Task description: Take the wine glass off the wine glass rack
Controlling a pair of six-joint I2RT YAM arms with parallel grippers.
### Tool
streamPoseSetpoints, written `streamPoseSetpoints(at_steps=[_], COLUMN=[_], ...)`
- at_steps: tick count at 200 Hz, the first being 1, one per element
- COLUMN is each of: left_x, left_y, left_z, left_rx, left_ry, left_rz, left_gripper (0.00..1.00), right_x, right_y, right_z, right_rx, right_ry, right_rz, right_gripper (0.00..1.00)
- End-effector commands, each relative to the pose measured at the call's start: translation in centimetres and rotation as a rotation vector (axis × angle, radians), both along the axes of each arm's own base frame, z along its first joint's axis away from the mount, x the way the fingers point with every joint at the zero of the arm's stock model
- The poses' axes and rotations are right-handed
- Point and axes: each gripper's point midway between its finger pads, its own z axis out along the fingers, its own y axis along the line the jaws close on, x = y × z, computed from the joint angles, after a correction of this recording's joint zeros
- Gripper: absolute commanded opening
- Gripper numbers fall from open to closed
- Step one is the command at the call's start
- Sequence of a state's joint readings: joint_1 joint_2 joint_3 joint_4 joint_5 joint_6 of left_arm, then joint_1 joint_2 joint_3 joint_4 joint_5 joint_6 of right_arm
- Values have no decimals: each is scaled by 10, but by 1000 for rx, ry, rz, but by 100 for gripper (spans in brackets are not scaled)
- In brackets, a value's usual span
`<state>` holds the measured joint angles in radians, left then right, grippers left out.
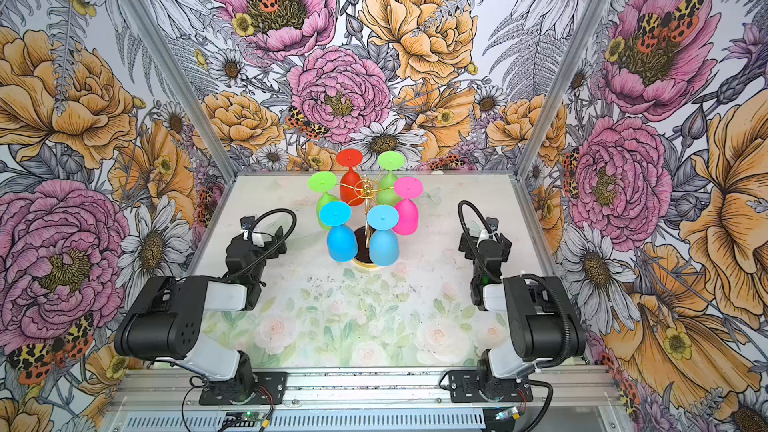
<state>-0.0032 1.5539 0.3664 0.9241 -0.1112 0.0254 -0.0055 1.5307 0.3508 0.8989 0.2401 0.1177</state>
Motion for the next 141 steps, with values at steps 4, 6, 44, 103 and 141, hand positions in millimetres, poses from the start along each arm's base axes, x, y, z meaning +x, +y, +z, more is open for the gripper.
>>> streamPoseSetpoints(at_steps=[4,6,44,103,141], left_x=[4,4,4,4,4], left_y=[0,0,1,1,3], left_z=[9,9,9,9,10], left_rx=[-17,-17,-19,-22,-29], left_ry=[-29,-29,-30,-29,-33], left_rz=[-9,-8,-8,-7,-6], left_gripper=[99,99,99,99,99], right_x=[5,5,5,6,6], right_y=[0,0,0,1,1], right_z=[8,8,9,9,9], right_rx=[-7,-7,-7,-7,-6], right_ry=[-27,-28,-29,-28,-29], right_rz=[-3,-3,-3,-3,-2], right_gripper=[100,100,100,99,100])
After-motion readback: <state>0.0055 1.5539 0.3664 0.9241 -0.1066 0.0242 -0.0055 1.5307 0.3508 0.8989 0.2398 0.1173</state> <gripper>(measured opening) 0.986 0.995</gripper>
